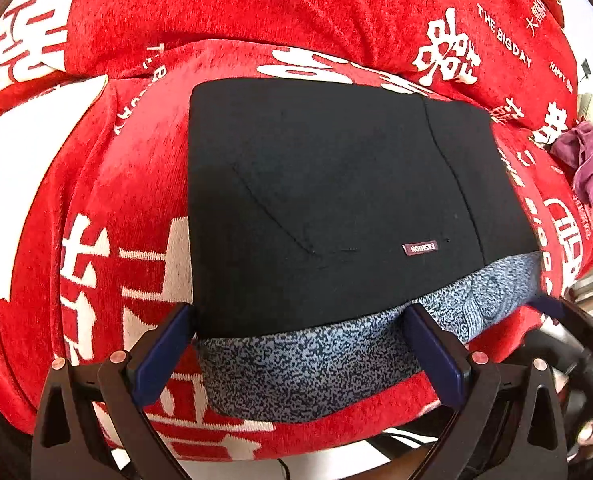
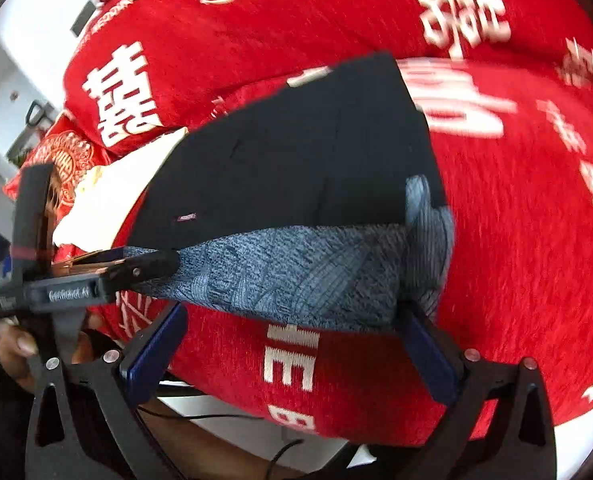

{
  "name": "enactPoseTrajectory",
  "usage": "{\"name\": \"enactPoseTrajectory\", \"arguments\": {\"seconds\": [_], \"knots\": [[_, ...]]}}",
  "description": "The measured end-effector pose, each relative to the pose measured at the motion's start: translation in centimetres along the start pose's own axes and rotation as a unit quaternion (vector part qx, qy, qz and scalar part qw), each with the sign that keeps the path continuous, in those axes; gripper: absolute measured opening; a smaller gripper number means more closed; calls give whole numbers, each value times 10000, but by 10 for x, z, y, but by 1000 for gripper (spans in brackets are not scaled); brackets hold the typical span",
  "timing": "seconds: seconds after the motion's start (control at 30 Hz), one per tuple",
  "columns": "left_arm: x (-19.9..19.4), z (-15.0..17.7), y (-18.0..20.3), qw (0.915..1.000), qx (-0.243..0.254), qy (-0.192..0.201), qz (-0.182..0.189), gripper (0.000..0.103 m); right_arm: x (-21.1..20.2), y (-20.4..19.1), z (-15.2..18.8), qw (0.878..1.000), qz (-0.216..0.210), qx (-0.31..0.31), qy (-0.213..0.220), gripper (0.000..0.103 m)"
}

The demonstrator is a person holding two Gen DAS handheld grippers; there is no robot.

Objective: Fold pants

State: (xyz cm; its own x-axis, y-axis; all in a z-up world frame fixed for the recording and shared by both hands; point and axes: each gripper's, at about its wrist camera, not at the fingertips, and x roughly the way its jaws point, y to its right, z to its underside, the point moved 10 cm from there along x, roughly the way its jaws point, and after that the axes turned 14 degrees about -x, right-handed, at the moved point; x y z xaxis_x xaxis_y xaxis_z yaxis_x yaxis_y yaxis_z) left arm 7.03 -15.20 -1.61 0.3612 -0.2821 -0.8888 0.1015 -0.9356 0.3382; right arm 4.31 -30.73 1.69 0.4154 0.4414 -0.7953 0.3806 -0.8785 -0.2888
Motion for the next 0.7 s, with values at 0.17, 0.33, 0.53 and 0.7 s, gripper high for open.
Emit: {"name": "enactPoseTrajectory", "arguments": {"seconds": [0.17, 0.33, 0.53, 0.7], "knots": [[-12, -27, -8, 9988, -438, 60, 214, 103, -49, -5, -60, 9944, 218, -362, 973, 103], [-7, -62, -11, 9958, -853, 73, 311, 103, -39, -10, -127, 9876, 441, -1110, 1016, 103], [14, -101, -4, 9931, -1045, -277, 451, 103, 51, 19, -135, 9966, 208, -790, -116, 103], [29, -142, -27, 9917, -1203, -451, 66, 103, 71, 18, -118, 9867, 802, -1391, -246, 103]]}}
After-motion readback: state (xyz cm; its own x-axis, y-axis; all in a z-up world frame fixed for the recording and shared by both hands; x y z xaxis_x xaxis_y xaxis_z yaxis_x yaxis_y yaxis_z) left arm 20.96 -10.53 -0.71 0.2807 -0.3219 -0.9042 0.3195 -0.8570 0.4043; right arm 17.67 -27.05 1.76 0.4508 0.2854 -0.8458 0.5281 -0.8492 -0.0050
